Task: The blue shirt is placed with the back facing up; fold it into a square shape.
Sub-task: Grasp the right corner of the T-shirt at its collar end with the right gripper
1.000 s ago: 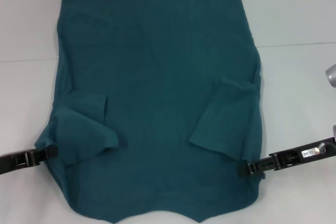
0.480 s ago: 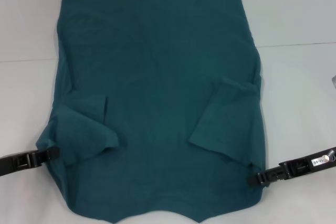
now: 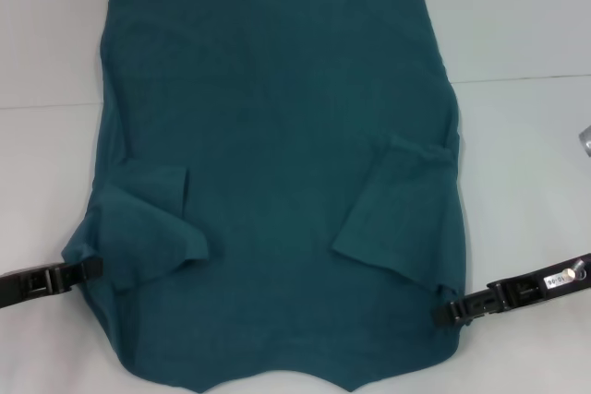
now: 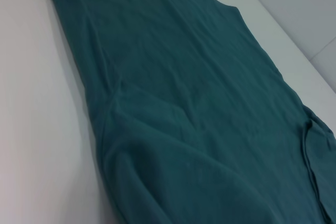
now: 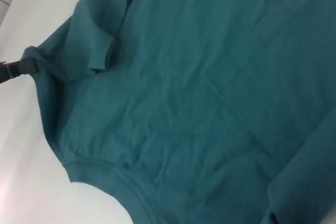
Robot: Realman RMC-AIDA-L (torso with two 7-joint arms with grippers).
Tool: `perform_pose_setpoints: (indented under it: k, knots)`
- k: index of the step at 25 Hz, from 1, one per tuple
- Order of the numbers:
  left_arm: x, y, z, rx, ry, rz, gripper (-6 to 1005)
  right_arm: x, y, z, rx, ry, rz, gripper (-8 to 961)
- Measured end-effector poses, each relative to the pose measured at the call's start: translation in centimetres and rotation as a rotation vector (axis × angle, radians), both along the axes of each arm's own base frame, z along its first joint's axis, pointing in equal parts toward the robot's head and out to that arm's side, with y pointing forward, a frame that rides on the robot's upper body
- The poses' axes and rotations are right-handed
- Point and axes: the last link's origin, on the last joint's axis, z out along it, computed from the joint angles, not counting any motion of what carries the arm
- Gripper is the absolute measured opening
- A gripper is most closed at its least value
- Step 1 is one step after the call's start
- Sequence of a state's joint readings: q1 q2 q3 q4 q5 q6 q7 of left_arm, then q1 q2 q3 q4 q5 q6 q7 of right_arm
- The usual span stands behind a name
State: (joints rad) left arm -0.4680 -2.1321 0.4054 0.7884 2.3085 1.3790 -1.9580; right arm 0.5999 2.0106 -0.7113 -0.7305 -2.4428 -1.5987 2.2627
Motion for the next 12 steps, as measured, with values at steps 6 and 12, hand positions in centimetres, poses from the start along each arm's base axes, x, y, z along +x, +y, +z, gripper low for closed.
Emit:
perform_pose_setpoints:
  k: [6, 12]
  knots:
    - [0.09, 0.12, 0.05, 0.002, 0.000, -0.004, 13, 0.04, 0.01, -0.62, -0.021, -0.013, -0.003, 773]
    - [0.09, 0.14, 0.07, 0.002, 0.001, -0.004, 13, 0.07, -0.06, -0.86, -0.028, -0.010, -0.005, 744]
